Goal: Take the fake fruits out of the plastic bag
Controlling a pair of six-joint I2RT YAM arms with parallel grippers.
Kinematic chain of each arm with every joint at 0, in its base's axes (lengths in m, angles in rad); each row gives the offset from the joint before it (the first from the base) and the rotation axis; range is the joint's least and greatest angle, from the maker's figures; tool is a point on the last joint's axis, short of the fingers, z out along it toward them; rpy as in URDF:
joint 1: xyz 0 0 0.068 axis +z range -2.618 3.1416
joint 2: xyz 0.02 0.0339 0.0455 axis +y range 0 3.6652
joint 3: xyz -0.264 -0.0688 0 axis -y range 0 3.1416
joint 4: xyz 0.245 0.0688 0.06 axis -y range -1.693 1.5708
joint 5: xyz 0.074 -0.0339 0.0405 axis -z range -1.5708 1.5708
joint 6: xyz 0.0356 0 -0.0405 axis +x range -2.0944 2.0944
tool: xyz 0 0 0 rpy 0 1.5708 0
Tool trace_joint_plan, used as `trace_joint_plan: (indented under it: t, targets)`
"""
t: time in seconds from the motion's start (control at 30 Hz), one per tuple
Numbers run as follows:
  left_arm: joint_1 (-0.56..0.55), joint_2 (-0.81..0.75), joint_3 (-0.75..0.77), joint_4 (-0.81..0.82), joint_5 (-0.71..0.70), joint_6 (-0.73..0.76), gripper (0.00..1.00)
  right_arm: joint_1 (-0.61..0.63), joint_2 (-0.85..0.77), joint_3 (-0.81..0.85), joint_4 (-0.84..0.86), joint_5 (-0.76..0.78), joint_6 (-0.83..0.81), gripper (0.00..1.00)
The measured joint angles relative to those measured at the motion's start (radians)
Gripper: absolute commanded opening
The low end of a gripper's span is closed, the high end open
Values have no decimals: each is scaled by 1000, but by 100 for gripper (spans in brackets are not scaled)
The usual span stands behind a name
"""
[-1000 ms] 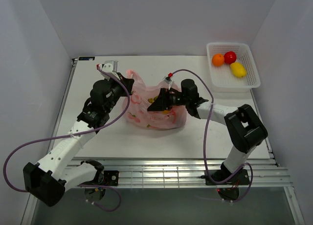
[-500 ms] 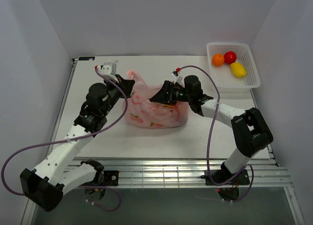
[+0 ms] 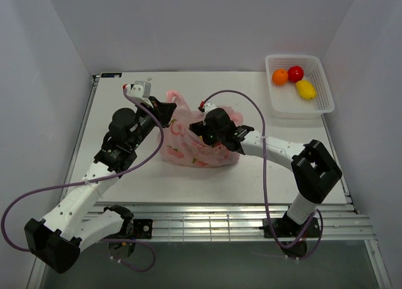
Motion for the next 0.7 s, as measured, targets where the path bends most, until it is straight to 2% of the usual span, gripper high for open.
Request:
trace_joint_plan:
  t: [0.33,0.7]
  targets:
    - [-3,6,0,-9,-19,0,0,74,41,16,-196,426,-184,90]
    - [-5,27,0,-27,-57,3,0,75,11,54,-507,517,-168,90]
